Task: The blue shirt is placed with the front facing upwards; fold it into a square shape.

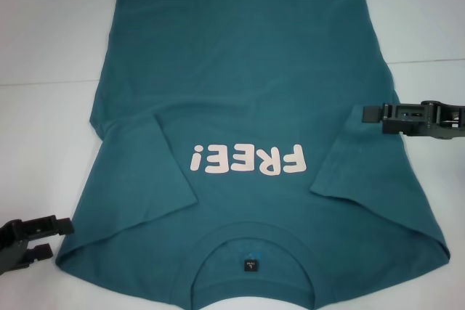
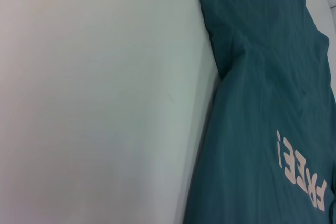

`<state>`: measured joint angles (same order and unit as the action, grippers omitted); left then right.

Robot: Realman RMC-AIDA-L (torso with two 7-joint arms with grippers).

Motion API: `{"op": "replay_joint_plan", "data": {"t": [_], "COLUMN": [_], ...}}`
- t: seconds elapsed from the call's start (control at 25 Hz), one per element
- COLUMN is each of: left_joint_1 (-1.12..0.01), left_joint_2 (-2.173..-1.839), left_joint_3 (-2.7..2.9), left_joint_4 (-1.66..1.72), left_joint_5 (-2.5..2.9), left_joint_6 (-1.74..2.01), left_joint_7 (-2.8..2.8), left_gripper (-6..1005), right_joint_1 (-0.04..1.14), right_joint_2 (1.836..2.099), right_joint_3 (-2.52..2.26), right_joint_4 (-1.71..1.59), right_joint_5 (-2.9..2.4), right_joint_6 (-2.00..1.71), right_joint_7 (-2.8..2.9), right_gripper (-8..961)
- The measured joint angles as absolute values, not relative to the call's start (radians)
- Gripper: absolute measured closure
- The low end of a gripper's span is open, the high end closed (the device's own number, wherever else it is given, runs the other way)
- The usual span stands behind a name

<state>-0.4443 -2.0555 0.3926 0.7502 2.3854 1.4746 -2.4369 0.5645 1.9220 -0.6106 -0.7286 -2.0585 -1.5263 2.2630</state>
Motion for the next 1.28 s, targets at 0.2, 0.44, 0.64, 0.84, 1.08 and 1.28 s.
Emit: {"op": "replay_joint_plan", "data": {"t": [0.2, 0.44, 0.64, 0.84, 1.08, 1.28], "left_joint_1": [-0.444, -0.443, -0.442, -0.446, -0.468, -0.476], "left_joint_2": [-2.056, -2.057, -2.059, -2.060, -2.060, -2.060], "left_joint_3": [0.394, 0.404, 0.422, 0.450, 0.471, 0.471], "left_joint_4": [0.748, 0.747, 0.745, 0.735, 0.723, 0.722], "left_joint_5": [2.385, 2.385, 2.385, 2.385, 2.365, 2.336], "left_joint_6": [1.464, 1.459, 1.459, 1.463, 1.511, 1.543], "left_joint_7": [-2.436, -2.436, -2.437, -2.439, -2.436, -2.436], "left_gripper": [233, 233, 233, 234, 234, 233], "right_joint_1": [0.564, 0.565, 0.565, 0.565, 0.565, 0.564], "right_joint_2": [1.922, 1.922, 1.924, 1.924, 1.924, 1.924], "right_joint_3": [-0.610, -0.610, -0.610, -0.610, -0.611, -0.610], "right_joint_4": [-0.729, -0.729, -0.729, -0.729, -0.729, -0.729], "right_joint_5": [-2.059, -2.057, -2.056, -2.055, -2.055, -2.054], "right_joint_6": [-1.526, -1.526, -1.526, -1.526, -1.526, -1.526], "right_joint_7": [2.263, 2.261, 2.260, 2.261, 2.261, 2.260], "right_gripper": [9, 9, 9, 9, 8, 8]}}
